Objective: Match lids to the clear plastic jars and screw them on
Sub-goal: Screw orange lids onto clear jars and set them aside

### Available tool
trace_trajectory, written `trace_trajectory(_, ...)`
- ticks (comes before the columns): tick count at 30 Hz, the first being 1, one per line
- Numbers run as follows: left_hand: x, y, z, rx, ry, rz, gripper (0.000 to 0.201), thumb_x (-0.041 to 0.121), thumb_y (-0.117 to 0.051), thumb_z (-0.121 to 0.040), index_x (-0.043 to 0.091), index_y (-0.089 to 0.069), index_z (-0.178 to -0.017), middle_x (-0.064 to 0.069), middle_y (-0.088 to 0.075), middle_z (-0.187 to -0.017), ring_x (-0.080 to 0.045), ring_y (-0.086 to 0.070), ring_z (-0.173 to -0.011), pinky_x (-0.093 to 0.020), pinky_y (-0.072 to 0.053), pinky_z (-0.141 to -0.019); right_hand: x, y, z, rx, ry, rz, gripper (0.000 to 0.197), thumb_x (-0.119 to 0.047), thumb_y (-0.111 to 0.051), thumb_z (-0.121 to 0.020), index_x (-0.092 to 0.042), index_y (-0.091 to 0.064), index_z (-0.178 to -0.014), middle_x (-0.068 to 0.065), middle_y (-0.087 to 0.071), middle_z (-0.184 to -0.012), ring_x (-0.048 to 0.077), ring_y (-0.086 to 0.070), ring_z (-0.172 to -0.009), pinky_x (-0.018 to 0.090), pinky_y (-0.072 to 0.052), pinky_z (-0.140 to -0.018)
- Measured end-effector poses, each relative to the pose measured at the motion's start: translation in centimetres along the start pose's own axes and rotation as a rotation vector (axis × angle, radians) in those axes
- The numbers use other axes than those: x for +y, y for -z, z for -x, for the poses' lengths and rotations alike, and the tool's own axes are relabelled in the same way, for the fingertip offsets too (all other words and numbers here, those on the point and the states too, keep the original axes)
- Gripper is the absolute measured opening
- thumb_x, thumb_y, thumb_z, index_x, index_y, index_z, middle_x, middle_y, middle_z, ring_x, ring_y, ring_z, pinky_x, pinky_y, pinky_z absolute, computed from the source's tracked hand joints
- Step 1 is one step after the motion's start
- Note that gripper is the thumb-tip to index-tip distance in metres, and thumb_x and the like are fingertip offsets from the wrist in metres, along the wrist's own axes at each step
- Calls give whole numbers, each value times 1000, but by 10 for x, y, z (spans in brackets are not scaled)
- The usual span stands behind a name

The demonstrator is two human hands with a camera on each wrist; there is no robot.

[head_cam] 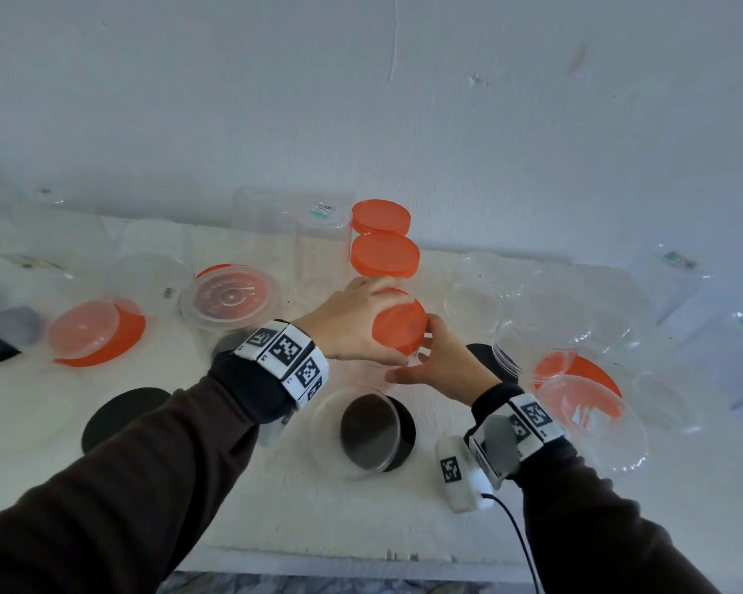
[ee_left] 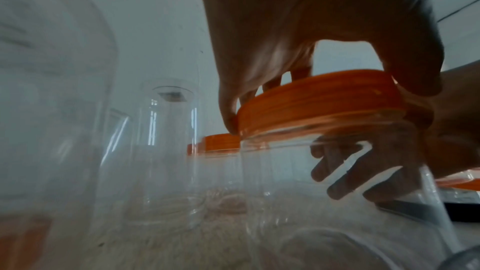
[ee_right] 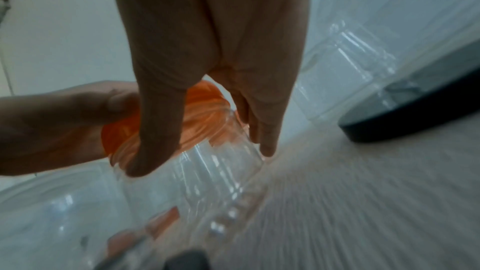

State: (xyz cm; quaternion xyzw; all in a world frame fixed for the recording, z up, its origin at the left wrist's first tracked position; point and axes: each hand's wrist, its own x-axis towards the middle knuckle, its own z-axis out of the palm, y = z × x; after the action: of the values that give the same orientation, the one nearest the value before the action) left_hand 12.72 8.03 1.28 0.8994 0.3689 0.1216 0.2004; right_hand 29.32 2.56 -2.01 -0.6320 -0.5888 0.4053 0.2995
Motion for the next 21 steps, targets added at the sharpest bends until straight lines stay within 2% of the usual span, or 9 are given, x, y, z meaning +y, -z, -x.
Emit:
trace_trajectory(2, -4, -1, 10, 55, 14, 148, 104, 48, -79, -63, 28, -18, -146, 8, -8, -153, -10, -5, -139, -36, -16, -113, -6, 11, 3, -12, -4, 55, 104, -25, -87, -59, -14, -24, -141, 1, -33, -141, 19, -39, -128, 38, -38, -104)
trace_trajectory(4, -8, -3, 22, 129, 58, 327, 117, 42, -83, -58, 30, -8, -147, 11, -3, -151, -5, -5, -138, -30, -15, -111, -20, 27, 7, 12, 10, 137, 107, -28, -86, -60, -15, -21, -144, 1, -27, -146, 19, -36, -130, 39, -36, -106)
trace_trajectory(7, -20, -11, 31, 145, 169, 543, 127, 34, -89, -54, 28, -1, -146, 6, -11, -150, -5, -17, -133, -29, -21, -111, -50, 47, 11, 24, 73, 321, 102, -34, -83, -64, -17, -22, -144, 2, -24, -148, 21, -34, -132, 41, -33, -108)
trace_trajectory(9, -26, -16, 31, 112, 225, 647, 130, 30, -89, -53, 26, 1, -146, 2, -16, -150, -5, -23, -130, -27, -25, -107, -70, 50, 10, -37, 120, 432, 96, -34, -81, -67, -18, -25, -143, 1, -24, -146, 19, -34, -131, 37, -33, -107)
trace_trajectory(11, -27, -18, 29, 87, 257, 695, 125, 19, -88, -58, 23, 1, -145, 1, -21, -146, -6, -26, -126, -19, -29, -100, -84, 44, 6, -126, 161, 563, 93, -32, -80, -69, -20, -25, -143, 0, -25, -146, 19, -34, -130, 34, -33, -106)
trace_trajectory(13, -27, -20, 28, 72, 261, 701, 120, 11, -85, -61, 22, 0, -144, 4, -24, -137, -6, -29, -123, -7, -31, -91, -92, 33, -1, -221, 192, 707, 96, -32, -80, -69, -22, -23, -144, 0, -23, -146, 21, -33, -130, 36, -34, -106)
trace_trajectory(14, -28, -22, 27, 69, 257, 700, 118, 10, -85, -61, 21, -1, -144, 6, -24, -134, -6, -29, -123, -5, -32, -88, -93, 28, -5, -266, 197, 768, 99, -33, -81, -68, -23, -20, -145, 0, -22, -147, 21, -32, -131, 38, -35, -106)
trace_trajectory(17, -31, -24, 24, 72, 267, 690, 116, 11, -85, -61, 18, -4, -144, 6, -25, -135, -8, -30, -124, -13, -32, -94, -95, 18, -17, -359, 162, 909, 107, -39, -81, -66, -26, -12, -147, -1, -17, -149, 24, -27, -132, 43, -35, -106)
trace_trajectory(21, -31, -25, 19, 66, 271, 733, 92, -1, -81, -63, 19, -22, -131, 14, -39, -117, 2, -43, -107, 1, -37, -75, -96, 13, -24, -370, 148, 1016, 108, -37, -81, -66, -30, -11, -147, 1, -21, -145, 27, -27, -129, 47, -38, -102)
